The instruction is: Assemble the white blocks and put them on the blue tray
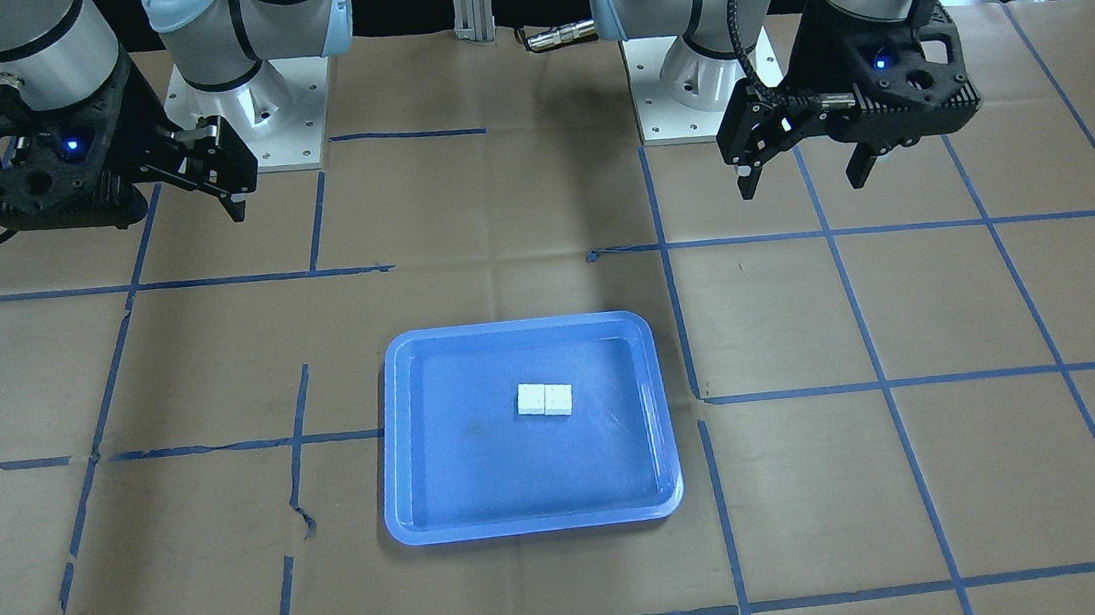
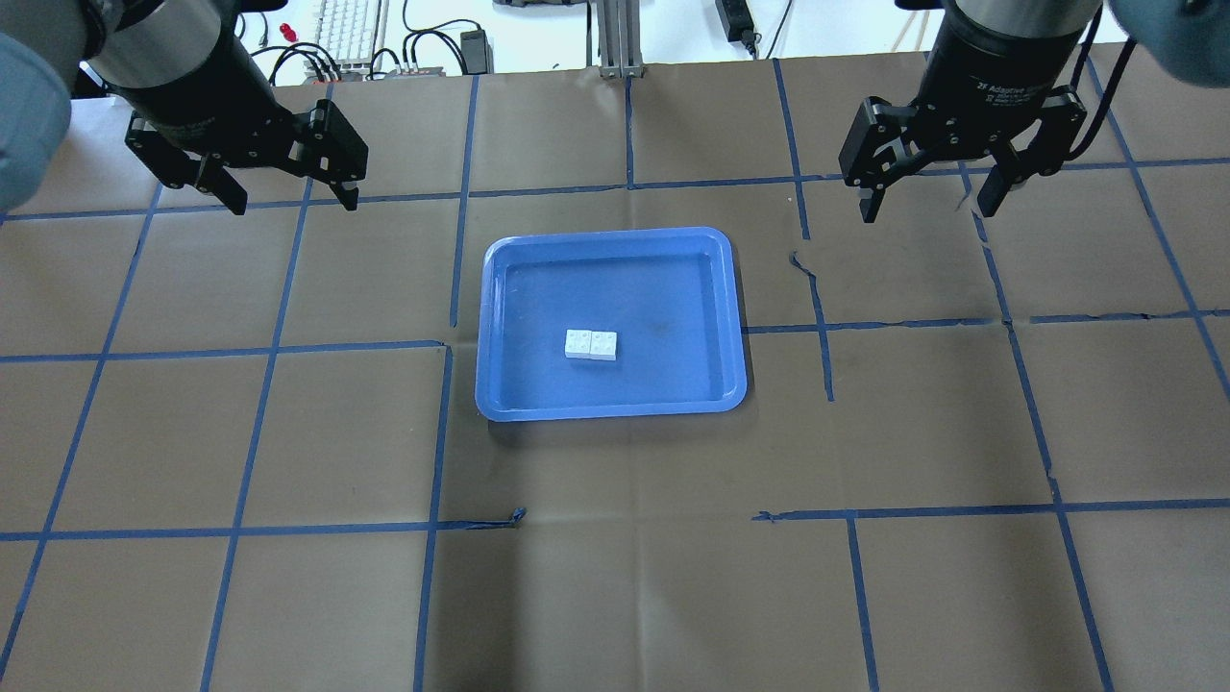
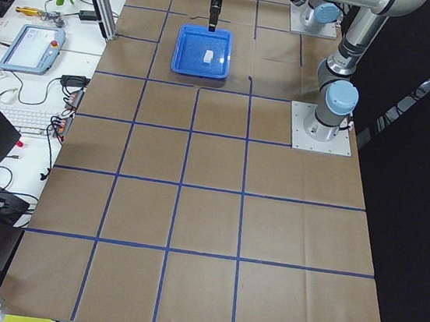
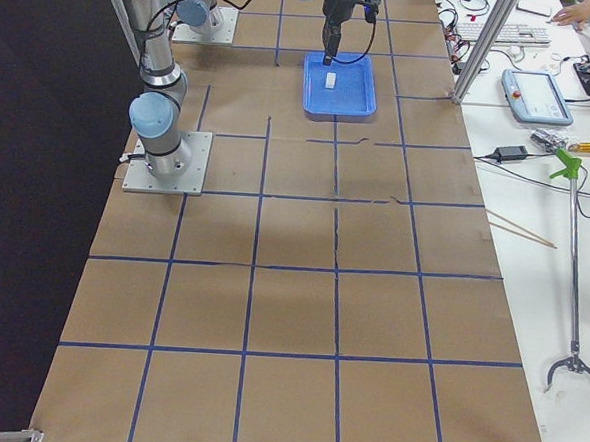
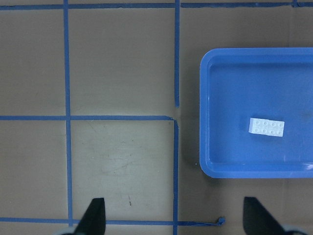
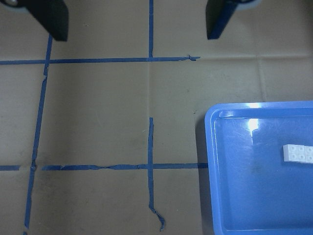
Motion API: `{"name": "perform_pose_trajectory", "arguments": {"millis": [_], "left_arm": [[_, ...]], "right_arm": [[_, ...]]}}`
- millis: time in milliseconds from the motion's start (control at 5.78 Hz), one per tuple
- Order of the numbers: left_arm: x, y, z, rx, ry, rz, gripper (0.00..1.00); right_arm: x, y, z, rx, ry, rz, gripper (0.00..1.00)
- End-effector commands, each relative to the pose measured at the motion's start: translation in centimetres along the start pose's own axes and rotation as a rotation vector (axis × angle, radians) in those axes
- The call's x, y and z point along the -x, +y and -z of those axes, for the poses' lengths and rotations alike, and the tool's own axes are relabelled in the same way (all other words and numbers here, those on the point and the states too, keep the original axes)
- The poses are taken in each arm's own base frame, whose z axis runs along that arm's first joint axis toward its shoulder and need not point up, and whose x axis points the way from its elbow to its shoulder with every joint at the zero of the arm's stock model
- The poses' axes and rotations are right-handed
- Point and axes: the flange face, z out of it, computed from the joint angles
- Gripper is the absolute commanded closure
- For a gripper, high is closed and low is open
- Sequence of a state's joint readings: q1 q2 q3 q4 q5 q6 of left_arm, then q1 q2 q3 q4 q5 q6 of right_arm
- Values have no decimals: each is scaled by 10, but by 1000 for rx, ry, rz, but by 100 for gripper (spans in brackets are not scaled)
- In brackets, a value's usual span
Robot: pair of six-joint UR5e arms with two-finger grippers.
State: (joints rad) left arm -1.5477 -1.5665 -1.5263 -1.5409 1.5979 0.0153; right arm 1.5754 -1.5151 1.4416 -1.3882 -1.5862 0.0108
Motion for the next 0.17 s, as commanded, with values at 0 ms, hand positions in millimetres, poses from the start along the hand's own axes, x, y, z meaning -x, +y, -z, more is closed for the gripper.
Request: {"name": "perform_pose_trajectory", "arguments": {"millis": [0], "left_arm": [[1,-1,-1,0,1,1,1]], "right_arm": [[0,0,-1,3,2,0,0]]}}
